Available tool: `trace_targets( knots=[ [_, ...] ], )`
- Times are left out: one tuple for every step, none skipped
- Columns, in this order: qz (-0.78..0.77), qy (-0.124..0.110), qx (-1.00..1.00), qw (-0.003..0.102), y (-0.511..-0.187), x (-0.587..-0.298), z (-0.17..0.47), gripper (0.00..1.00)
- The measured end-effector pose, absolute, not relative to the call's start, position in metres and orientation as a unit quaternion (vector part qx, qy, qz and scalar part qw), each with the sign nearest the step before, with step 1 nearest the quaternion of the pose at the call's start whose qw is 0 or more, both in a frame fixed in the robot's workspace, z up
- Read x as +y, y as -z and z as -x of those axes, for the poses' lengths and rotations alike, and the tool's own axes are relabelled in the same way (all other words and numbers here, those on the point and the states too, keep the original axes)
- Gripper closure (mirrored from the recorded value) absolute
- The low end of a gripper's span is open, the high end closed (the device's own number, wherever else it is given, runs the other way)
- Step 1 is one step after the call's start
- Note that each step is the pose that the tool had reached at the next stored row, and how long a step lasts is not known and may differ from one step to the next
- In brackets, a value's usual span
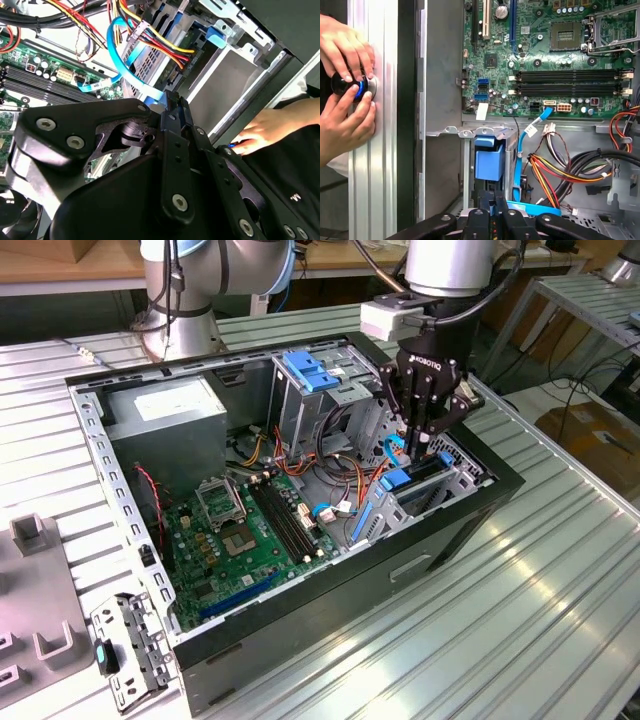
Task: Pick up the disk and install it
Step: 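Insert the second disk wire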
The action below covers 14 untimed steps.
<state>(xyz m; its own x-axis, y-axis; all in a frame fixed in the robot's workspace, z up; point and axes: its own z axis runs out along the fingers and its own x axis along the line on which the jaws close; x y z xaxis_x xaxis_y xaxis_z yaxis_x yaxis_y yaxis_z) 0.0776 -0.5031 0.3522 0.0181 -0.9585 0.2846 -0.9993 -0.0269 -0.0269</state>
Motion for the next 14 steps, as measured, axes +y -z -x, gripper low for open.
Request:
trace_targets(
  knots=[
    [-0.708, -0.111, -0.692, 0.088, -0.352, -0.505, -0.078, 0.84],
    [-0.708, -0.109, -0.692, 0.085, -0.352, -0.506, -0.078, 0.84],
    [-0.708, -0.106, -0.693, 0.081, -0.352, -0.508, -0.078, 0.84],
    [-0.709, -0.104, -0.694, 0.078, -0.352, -0.51, -0.078, 0.84],
    [-0.709, -0.101, -0.694, 0.074, -0.352, -0.512, -0.078, 0.84],
    [-0.709, -0.098, -0.695, 0.07, -0.352, -0.515, -0.078, 0.84],
    [-0.709, -0.096, -0.695, 0.067, -0.352, -0.517, -0.078, 0.84],
    [-0.71, -0.093, -0.695, 0.063, -0.351, -0.519, -0.078, 0.84],
    [-0.71, -0.088, -0.696, 0.058, -0.351, -0.52, -0.078, 0.84],
    [-0.711, -0.083, -0.697, 0.052, -0.351, -0.522, -0.078, 0.84],
    [-0.711, -0.079, -0.697, 0.048, -0.351, -0.523, -0.078, 0.84],
    [-0.711, -0.074, -0.698, 0.044, -0.351, -0.525, -0.078, 0.84],
    [-0.711, -0.07, -0.698, 0.039, -0.351, -0.526, -0.078, 0.84],
    [-0.712, -0.066, -0.699, 0.036, -0.351, -0.527, -0.078, 0.84]
  ],
)
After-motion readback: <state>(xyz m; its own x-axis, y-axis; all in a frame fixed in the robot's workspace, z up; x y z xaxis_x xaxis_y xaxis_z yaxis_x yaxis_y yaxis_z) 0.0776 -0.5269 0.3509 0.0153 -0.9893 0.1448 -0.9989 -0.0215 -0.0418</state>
